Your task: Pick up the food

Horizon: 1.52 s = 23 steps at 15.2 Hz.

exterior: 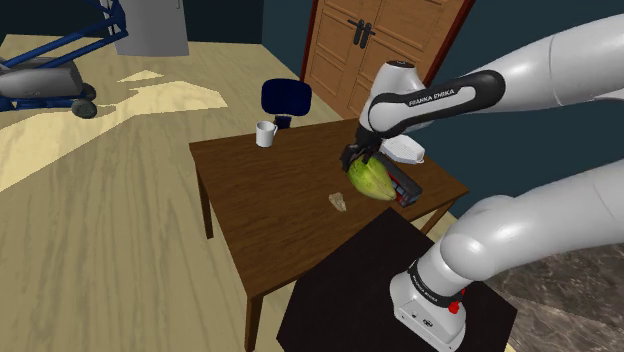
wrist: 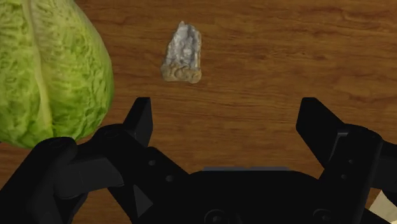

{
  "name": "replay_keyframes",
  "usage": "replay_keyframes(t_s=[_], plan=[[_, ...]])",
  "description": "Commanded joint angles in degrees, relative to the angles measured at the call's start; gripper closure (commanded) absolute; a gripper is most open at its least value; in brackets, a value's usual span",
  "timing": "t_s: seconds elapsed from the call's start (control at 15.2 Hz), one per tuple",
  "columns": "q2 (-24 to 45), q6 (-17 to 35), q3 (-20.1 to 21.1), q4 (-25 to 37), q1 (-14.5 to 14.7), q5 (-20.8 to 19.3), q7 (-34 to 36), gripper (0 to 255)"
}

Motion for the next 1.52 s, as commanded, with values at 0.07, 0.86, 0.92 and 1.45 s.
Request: replay_keyframes(t_s=[0.07, 0.86, 0.92, 1.45], plan=[[6.47, 6.97, -0.66, -0.88, -0.44, 0.24, 0.82, 0], [37.45, 30.54, -0.86, 4.20, -2.52, 9.83, -2.38, 0], [38.39, 31.08, -0.55, 4.52, -2.87, 10.19, -2.54, 0], [46.10, 36.84, 2.34, 6.51, -5.23, 12.51, -4.33, 0]])
